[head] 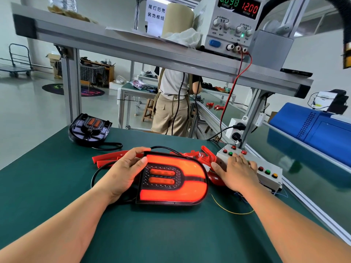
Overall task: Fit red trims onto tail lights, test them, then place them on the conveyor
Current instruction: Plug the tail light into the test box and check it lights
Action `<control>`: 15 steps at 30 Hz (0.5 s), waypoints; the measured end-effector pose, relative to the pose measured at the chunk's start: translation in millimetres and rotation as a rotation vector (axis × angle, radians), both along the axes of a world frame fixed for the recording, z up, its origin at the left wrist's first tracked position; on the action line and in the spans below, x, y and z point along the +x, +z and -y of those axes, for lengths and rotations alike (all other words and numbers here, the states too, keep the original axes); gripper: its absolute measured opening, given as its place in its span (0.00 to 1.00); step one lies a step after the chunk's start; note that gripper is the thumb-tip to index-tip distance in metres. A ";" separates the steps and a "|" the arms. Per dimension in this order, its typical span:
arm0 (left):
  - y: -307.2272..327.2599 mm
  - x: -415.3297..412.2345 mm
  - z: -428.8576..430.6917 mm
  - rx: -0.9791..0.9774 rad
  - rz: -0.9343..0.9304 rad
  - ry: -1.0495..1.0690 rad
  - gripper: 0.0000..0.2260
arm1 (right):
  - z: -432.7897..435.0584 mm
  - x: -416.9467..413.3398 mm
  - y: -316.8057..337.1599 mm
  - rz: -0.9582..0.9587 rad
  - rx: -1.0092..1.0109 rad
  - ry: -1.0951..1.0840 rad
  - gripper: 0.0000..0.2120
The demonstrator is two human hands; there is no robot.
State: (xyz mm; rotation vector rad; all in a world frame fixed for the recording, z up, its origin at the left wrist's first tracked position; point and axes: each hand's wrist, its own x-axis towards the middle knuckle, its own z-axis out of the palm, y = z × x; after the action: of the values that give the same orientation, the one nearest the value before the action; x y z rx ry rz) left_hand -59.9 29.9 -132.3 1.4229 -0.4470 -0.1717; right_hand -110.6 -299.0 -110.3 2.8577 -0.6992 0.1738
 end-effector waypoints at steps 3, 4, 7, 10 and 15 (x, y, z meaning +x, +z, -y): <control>1.6 -2.2 -0.1 0.021 0.013 -0.008 0.11 | -1.0 1.0 -1.2 0.021 0.001 -0.004 0.50; 1.8 -2.6 -0.2 0.023 0.018 -0.009 0.11 | -1.5 1.5 -1.8 0.025 0.002 -0.002 0.49; 1.8 -2.7 -0.2 0.034 0.029 -0.010 0.11 | -3.5 5.3 -1.4 0.035 0.012 0.034 0.48; 1.6 -2.8 -0.8 0.033 0.028 -0.014 0.12 | -5.3 12.1 2.3 0.014 0.024 0.080 0.46; 1.4 -1.9 -1.5 0.046 0.022 -0.012 0.11 | -5.8 17.4 2.3 -0.025 0.011 0.094 0.44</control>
State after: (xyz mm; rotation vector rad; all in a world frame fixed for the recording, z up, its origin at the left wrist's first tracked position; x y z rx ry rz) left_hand -61.8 31.5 -130.9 1.4688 -0.4717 -0.1772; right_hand -93.2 -293.1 -108.0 2.8996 -0.5629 0.1481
